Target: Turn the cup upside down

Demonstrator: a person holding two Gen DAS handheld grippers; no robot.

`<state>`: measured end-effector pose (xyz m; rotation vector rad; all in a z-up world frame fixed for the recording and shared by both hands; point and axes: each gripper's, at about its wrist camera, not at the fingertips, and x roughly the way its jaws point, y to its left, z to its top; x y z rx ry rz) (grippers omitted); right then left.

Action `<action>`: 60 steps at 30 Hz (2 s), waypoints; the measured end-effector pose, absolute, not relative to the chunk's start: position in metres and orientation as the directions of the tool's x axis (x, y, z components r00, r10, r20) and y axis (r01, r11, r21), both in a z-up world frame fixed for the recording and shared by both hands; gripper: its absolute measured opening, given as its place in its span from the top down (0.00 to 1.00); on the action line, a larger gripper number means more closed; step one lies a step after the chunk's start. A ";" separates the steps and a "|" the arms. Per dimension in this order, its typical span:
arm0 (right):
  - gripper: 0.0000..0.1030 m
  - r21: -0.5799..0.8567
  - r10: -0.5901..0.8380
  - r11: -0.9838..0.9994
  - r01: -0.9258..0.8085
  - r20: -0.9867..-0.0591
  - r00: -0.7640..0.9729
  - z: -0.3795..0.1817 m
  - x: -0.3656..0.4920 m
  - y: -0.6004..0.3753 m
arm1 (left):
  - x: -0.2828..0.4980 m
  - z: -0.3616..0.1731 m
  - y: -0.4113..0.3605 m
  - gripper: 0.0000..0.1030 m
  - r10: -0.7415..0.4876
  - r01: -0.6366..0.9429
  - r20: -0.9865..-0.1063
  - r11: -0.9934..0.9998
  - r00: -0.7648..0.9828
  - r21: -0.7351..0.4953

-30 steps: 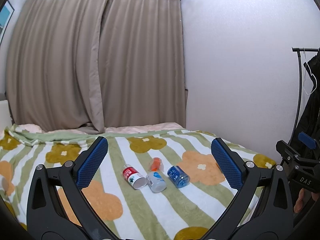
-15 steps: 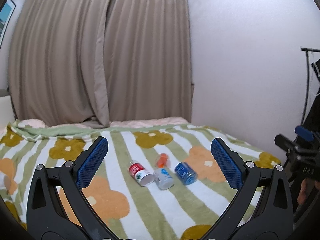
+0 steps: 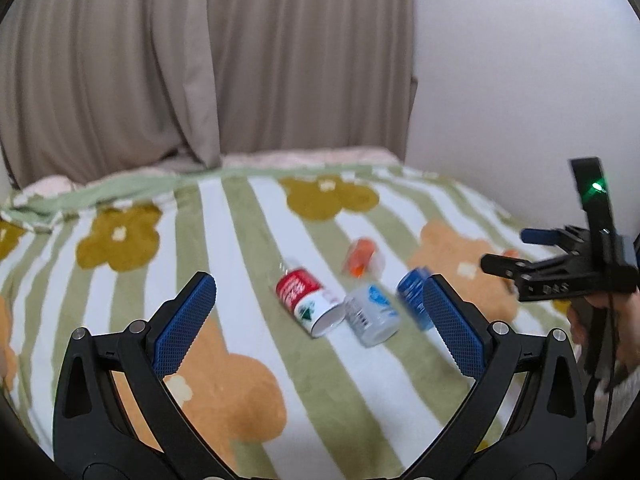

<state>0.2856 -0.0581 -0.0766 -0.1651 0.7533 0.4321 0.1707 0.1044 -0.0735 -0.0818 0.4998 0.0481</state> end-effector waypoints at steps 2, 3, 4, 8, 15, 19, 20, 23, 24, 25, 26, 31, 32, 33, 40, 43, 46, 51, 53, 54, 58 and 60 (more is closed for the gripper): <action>0.00 0.031 0.320 0.887 -0.460 -0.759 0.567 -0.108 0.314 -0.047 | 0.192 -0.093 0.111 0.00 0.012 -0.064 -0.532 0.995 0.846 -0.080; 0.00 0.042 0.320 0.884 -0.466 -0.781 0.536 -0.121 0.325 -0.045 | 0.199 -0.098 0.113 0.00 0.007 -0.064 -0.544 0.994 0.839 -0.086; 0.00 0.051 0.317 0.882 -0.469 -0.800 0.509 -0.134 0.334 -0.042 | 0.209 -0.109 0.117 0.00 -0.004 -0.063 -0.567 0.993 0.824 -0.098; 0.01 0.045 0.283 0.883 -0.468 -0.846 0.453 -0.175 0.362 -0.035 | 0.227 -0.131 0.121 0.00 0.001 -0.066 -0.607 0.994 0.794 -0.085; 0.12 0.065 0.274 0.884 -0.463 -0.875 0.400 -0.204 0.380 -0.035 | 0.246 -0.153 0.126 0.00 -0.014 -0.060 -0.641 0.994 0.767 -0.093; 0.29 0.081 0.280 0.876 -0.475 -0.888 0.365 -0.212 0.387 -0.035 | 0.250 -0.157 0.125 0.00 -0.026 -0.054 -0.646 0.993 0.763 -0.104; 0.33 0.082 0.280 0.874 -0.478 -0.890 0.360 -0.213 0.389 -0.034 | 0.250 -0.157 0.125 0.00 -0.028 -0.053 -0.646 0.993 0.763 -0.106; 0.40 0.098 0.296 0.869 -0.485 -0.888 0.351 -0.212 0.388 -0.035 | 0.250 -0.155 0.124 0.00 -0.028 -0.052 -0.644 0.993 0.765 -0.105; 0.41 0.091 0.292 0.869 -0.486 -0.888 0.355 -0.212 0.387 -0.034 | 0.249 -0.154 0.125 0.00 -0.028 -0.052 -0.643 0.993 0.766 -0.105; 0.41 0.083 0.288 0.869 -0.487 -0.887 0.362 -0.210 0.385 -0.033 | 0.248 -0.152 0.124 0.00 -0.029 -0.051 -0.641 0.993 0.767 -0.106; 0.41 0.078 0.286 0.869 -0.489 -0.886 0.366 -0.208 0.384 -0.034 | 0.247 -0.150 0.124 0.00 -0.030 -0.050 -0.639 0.993 0.769 -0.106; 0.41 0.045 0.292 0.836 -0.547 -0.881 0.373 -0.182 0.359 -0.037 | 0.232 -0.132 0.122 0.00 -0.039 -0.026 -0.620 0.995 0.783 -0.095; 0.41 0.023 0.287 0.820 -0.572 -0.881 0.376 -0.174 0.348 -0.038 | 0.226 -0.126 0.121 0.00 -0.038 -0.019 -0.613 0.996 0.789 -0.085; 0.41 0.007 0.283 0.808 -0.589 -0.882 0.377 -0.168 0.341 -0.040 | 0.223 -0.124 0.120 0.00 -0.036 -0.016 -0.609 0.997 0.792 -0.080; 0.41 -0.026 0.267 0.699 -0.714 -0.917 0.296 -0.157 0.277 -0.048 | 0.187 -0.101 0.111 0.00 -0.038 0.010 -0.574 0.999 0.818 -0.051; 0.41 -0.030 0.266 0.646 -0.763 -0.928 0.262 -0.171 0.257 -0.046 | 0.175 -0.098 0.109 0.00 -0.039 0.011 -0.570 0.999 0.821 -0.053; 0.41 -0.029 0.253 0.642 -0.766 -0.935 0.248 -0.189 0.251 -0.043 | 0.169 -0.099 0.106 0.00 -0.041 0.008 -0.573 0.998 0.818 -0.060; 0.41 -0.022 0.255 0.644 -0.765 -0.936 0.242 -0.210 0.255 -0.039 | 0.162 -0.101 0.101 0.00 -0.043 0.010 -0.579 0.998 0.814 -0.059; 0.40 -0.024 0.258 0.647 -0.762 -0.934 0.248 -0.213 0.255 -0.036 | 0.159 -0.102 0.098 0.00 -0.043 0.014 -0.580 0.998 0.813 -0.056; 0.40 -0.016 0.272 0.654 -0.756 -0.928 0.255 -0.214 0.257 -0.036 | 0.158 -0.103 0.097 0.00 -0.043 0.016 -0.582 0.998 0.812 -0.053; 0.11 0.030 0.330 0.670 -0.742 -0.907 0.261 -0.209 0.252 -0.038 | 0.159 -0.107 0.092 0.00 -0.045 0.034 -0.595 0.999 0.802 -0.029; 0.05 0.023 0.354 0.676 -0.737 -0.887 0.297 -0.201 0.248 -0.040 | 0.159 -0.108 0.087 0.00 -0.056 0.061 -0.597 0.998 0.801 -0.011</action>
